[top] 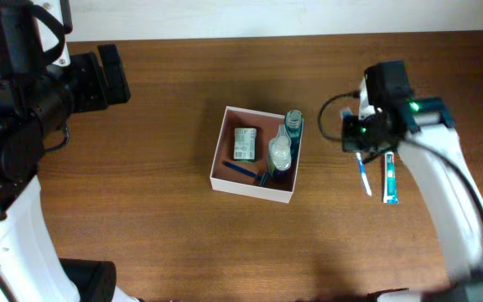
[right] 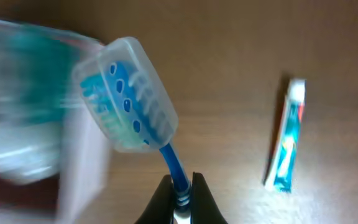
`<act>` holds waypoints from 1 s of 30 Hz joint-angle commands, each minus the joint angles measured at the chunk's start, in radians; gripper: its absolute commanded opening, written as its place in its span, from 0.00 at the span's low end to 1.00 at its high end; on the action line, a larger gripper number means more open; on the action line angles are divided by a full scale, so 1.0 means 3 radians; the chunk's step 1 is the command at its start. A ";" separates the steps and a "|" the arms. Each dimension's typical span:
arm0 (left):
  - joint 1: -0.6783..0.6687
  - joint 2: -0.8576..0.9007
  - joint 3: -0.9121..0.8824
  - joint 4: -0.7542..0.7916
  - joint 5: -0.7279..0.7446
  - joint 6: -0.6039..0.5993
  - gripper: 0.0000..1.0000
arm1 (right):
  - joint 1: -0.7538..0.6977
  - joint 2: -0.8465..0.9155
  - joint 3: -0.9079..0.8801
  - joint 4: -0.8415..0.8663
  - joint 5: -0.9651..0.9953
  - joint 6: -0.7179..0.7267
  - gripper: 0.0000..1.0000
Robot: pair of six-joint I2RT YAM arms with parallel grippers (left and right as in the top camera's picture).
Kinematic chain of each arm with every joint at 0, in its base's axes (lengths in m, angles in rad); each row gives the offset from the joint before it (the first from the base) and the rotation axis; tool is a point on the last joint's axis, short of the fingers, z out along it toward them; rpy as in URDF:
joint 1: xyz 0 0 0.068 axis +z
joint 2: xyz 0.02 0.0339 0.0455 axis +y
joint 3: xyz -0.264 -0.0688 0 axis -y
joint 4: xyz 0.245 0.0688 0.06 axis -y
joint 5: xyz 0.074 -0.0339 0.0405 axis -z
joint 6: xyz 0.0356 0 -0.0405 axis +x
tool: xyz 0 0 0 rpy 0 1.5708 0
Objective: Pack container
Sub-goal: 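Place the toothbrush into the box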
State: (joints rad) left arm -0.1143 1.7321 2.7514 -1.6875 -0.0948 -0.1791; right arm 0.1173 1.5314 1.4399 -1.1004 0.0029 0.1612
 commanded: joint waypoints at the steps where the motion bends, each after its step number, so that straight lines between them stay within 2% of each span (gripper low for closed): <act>1: 0.0019 0.0009 0.0001 0.0000 -0.0024 0.0032 0.99 | 0.0407 -0.0512 0.0076 -0.0029 -0.0191 -0.0080 0.04; 6: 0.0019 0.0009 0.0001 0.0000 -0.0024 0.0032 0.99 | 0.1186 -0.0701 0.0076 0.0066 -0.0421 -0.0942 0.04; 10: 0.0019 0.0009 0.0001 0.0000 -0.0024 0.0032 1.00 | 0.1659 -0.0470 0.0075 0.0175 -0.0406 -0.1311 0.04; 15: 0.0019 0.0009 0.0000 0.0001 -0.0024 0.0032 0.99 | 0.1817 0.0039 0.0075 0.0472 -0.0140 -0.1324 0.04; 24: 0.0019 0.0009 0.0001 0.0001 -0.0023 0.0032 0.99 | 0.1806 0.0718 0.0075 0.0830 -0.0144 -0.1322 0.04; 25: 0.0019 0.0009 0.0001 0.0001 -0.0023 0.0032 0.99 | 0.1806 0.0755 0.0075 0.0851 -0.0145 -0.1322 0.15; 26: 0.0019 0.0009 0.0001 0.0001 -0.0023 0.0032 0.99 | 0.1806 0.0787 0.0075 0.0888 -0.0144 -0.1322 0.44; 30: 0.0019 0.0009 0.0001 0.0001 -0.0024 0.0032 0.99 | 0.1806 0.0710 0.0188 0.0778 -0.0144 -0.1297 0.44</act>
State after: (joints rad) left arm -0.1143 1.7321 2.7518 -1.6875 -0.0944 -0.1791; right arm 0.6582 1.7649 1.4624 -0.8379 -0.0490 -0.2317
